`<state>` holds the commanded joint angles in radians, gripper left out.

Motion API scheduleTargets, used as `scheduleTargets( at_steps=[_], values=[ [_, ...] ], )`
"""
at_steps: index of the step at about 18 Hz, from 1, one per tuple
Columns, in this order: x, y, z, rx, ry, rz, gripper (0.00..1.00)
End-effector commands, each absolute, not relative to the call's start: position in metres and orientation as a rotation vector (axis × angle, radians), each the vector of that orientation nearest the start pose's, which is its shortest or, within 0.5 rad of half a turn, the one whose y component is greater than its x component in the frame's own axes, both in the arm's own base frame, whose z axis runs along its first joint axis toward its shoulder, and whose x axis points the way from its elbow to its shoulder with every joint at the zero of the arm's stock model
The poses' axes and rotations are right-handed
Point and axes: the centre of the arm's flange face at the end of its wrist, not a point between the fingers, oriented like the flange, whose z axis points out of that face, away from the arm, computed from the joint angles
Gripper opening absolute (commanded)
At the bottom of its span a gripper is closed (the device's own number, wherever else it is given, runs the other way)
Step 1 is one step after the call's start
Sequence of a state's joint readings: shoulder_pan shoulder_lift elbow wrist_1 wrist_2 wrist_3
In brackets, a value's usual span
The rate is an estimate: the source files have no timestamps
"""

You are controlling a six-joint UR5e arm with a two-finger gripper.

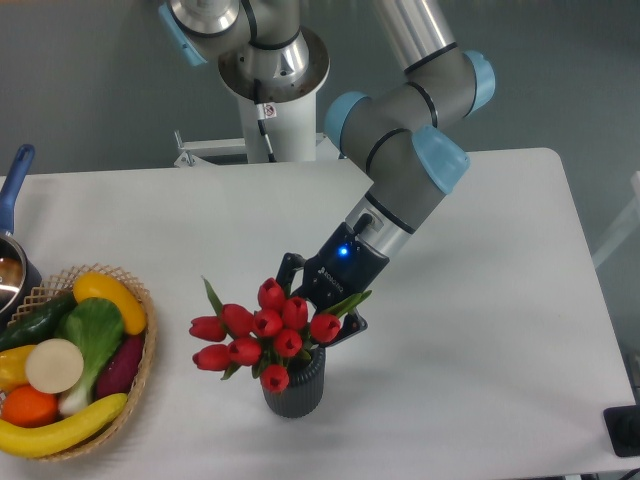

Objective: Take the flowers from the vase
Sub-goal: 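Close the gripper on the tulip stems, then lift the gripped tulips straight up out of the vase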

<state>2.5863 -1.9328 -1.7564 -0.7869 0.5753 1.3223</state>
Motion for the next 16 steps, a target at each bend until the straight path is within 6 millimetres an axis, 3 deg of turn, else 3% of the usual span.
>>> scheduleTargets(
  at_steps=[6, 10, 16],
  values=[
    [-0.4, 0.49, 0.333, -2.054, 0.431, -0.223, 0.47],
    [-0.401, 0.48, 0.361, -2.015, 0.374, -0.227, 0.47],
    [-0.397, 0.479, 0.381, -2.01, 0.313, -0.252, 0.47]
  ],
)
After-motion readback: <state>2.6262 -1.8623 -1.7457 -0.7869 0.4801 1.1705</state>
